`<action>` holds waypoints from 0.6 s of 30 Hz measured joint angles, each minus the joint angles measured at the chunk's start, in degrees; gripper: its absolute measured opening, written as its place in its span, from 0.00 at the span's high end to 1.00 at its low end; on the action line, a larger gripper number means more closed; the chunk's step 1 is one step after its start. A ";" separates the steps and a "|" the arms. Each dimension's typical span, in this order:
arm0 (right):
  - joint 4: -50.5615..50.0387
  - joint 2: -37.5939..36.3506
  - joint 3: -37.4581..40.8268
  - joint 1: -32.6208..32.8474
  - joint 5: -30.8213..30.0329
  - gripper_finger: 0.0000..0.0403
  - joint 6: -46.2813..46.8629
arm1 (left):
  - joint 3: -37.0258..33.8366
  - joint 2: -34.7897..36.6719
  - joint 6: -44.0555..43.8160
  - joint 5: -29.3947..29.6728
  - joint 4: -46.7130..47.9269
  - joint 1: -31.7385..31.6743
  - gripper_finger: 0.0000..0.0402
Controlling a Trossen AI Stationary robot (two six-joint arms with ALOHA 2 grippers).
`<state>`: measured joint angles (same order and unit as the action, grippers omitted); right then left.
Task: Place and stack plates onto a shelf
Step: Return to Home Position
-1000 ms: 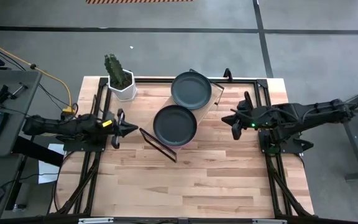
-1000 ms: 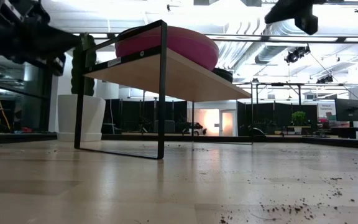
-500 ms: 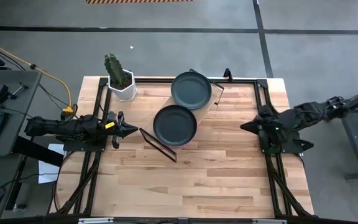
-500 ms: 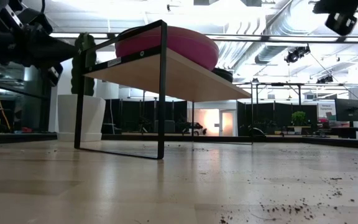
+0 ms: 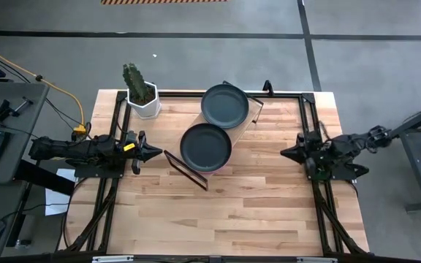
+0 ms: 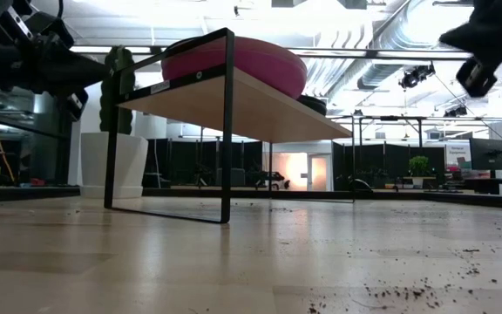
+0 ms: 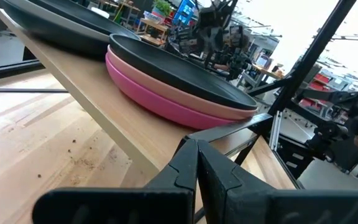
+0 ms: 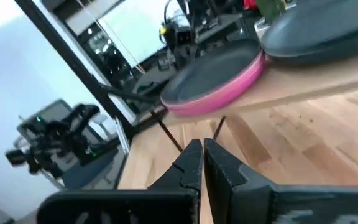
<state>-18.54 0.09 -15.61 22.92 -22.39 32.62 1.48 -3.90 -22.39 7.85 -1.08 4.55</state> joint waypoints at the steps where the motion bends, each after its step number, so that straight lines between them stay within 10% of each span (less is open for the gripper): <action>1: 0.62 0.03 0.93 -0.93 1.15 1.00 0.17 | 0.00 0.00 0.00 0.01 -0.01 0.01 1.00; 18: 22.00 0.18 15.03 -10.82 12.48 1.00 -9.45 | 0.01 -0.22 0.01 0.23 0.01 -0.01 1.00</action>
<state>3.46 0.27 -0.58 12.10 -9.91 23.17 1.49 -4.12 -22.38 8.08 -1.07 4.54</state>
